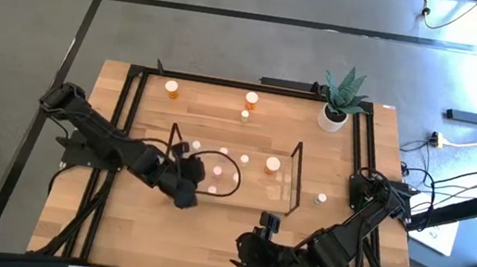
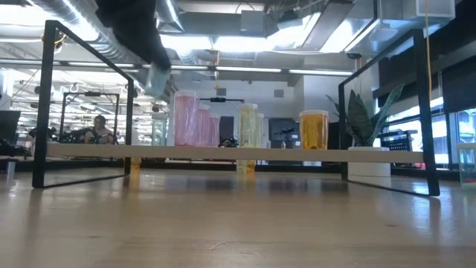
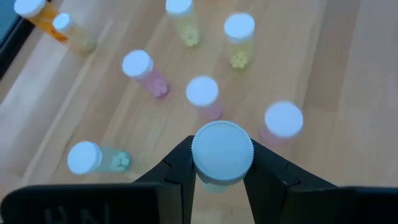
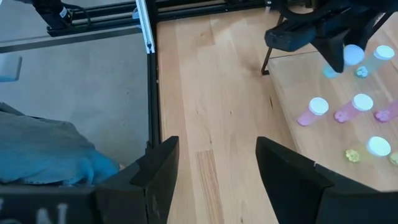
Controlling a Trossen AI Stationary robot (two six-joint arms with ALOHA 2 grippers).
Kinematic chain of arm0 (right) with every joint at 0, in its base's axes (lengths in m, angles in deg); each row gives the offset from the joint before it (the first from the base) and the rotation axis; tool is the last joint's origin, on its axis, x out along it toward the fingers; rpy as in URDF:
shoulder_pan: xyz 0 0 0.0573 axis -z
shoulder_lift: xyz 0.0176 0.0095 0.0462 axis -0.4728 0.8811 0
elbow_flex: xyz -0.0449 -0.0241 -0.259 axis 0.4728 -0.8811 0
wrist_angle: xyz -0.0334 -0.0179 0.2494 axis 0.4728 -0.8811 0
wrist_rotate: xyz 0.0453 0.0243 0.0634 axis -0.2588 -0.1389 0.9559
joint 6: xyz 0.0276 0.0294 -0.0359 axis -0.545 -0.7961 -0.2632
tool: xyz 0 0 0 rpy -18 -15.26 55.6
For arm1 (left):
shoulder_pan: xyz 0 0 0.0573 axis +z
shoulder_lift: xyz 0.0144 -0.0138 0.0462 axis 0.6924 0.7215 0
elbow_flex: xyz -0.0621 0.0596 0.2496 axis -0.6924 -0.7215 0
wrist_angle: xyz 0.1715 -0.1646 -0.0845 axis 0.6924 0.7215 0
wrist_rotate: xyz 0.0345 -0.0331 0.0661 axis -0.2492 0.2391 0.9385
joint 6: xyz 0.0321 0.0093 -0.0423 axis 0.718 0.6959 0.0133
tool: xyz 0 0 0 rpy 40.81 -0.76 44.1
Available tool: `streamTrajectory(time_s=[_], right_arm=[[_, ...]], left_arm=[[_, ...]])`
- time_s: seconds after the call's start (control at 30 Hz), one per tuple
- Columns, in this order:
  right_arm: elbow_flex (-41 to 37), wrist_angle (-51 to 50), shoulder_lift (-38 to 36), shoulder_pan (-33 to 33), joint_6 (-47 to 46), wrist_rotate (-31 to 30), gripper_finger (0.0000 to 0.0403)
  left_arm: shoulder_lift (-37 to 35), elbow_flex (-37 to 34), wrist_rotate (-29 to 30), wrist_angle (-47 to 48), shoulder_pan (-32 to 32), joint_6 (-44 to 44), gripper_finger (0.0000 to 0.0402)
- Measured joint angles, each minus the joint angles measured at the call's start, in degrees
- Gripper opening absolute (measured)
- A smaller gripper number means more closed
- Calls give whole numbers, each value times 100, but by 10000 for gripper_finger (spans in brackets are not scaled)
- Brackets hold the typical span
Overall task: Pick and place medicine bottles onto shelf by color
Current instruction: Put the bottom blue pill bottle on the shelf aligned with the other blue pill bottle
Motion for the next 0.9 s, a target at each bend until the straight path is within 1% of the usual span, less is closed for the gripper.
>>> streamTrajectory(time_s=[0.1, 0.3, 0.4, 0.5, 0.73, 0.9], right_arm=[[0, 0, 0, 0, 0, 0, 215], [0, 0, 0, 0, 0, 0, 215], [0, 2, 0, 0, 0, 0, 215], [0, -1, 0, 0, 0, 1, 215], [0, -2, 0, 0, 0, 0, 215], [0, -1, 0, 0, 0, 0, 215]], left_arm=[[-5, 0, -131, -155, 139, 116, 101], [-42, 0, -1412, -66, 726, 1038, 101], [-42, 0, -1762, 68, 975, 1327, 101], [-42, 0, -1841, -44, 1058, 1544, 101], [-50, -2, -1842, -439, 1071, 1677, 101], [-90, -2, -2053, -475, 1115, 2053, 101]])
